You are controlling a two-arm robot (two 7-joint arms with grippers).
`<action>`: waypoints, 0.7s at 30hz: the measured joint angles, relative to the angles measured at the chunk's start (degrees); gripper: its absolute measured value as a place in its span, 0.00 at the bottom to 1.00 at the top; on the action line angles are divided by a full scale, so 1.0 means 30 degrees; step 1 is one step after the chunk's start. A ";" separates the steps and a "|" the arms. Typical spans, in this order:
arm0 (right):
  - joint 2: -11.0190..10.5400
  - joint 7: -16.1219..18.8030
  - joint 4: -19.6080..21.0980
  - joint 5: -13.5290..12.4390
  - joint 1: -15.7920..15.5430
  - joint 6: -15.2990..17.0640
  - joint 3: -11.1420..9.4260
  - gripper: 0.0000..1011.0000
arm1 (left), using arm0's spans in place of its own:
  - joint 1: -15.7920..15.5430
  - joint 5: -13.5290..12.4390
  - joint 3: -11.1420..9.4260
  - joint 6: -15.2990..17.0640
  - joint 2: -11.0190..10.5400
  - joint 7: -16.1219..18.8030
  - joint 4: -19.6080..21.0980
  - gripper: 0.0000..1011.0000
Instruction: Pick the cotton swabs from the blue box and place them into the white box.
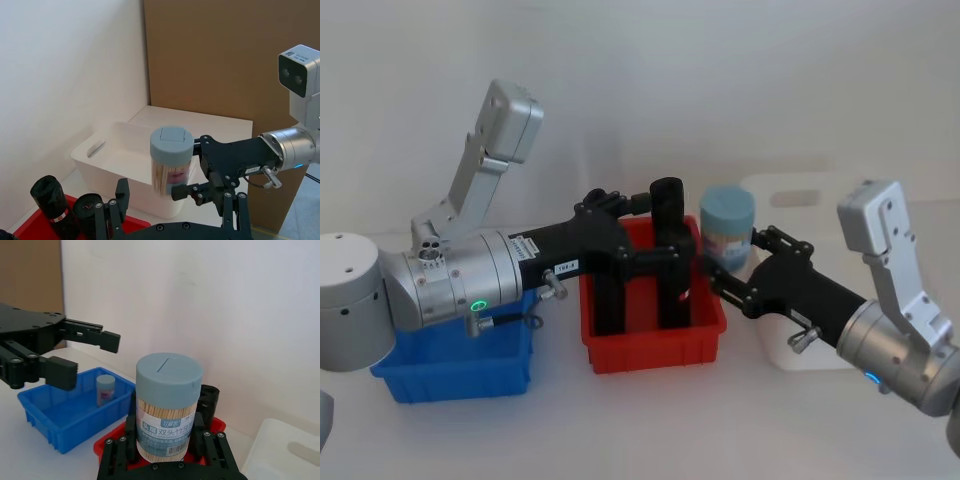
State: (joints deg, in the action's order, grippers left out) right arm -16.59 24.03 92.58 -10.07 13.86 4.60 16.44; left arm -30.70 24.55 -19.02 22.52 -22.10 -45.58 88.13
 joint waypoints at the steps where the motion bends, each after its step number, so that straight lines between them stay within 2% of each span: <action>1: -0.0096 -0.0212 0.0003 -0.0103 -0.0058 0.0006 -0.0082 0.65 | 0.0000 0.0001 0.0000 -0.0001 0.0000 -0.0001 0.0000 0.99; 12: -0.0815 -0.1886 -0.0471 -0.0741 -0.0320 0.0024 -0.0882 0.65 | 0.0000 0.0000 0.0000 -0.0001 0.0000 0.0000 0.0000 0.99; 17: -0.0964 -0.2747 -0.1335 -0.1013 -0.0083 0.0161 -0.1249 0.65 | 0.0000 0.0000 0.0000 -0.0001 0.0001 0.0000 0.0000 0.99; 21: -0.0925 -0.3246 -0.2561 -0.1164 0.0469 0.0410 -0.1465 0.65 | 0.0000 0.0000 0.0000 -0.0001 0.0000 0.0001 0.0000 0.99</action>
State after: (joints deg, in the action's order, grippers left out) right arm -19.36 14.29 84.90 -13.56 15.27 5.83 12.04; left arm -30.70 24.55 -19.02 22.52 -22.10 -45.58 88.13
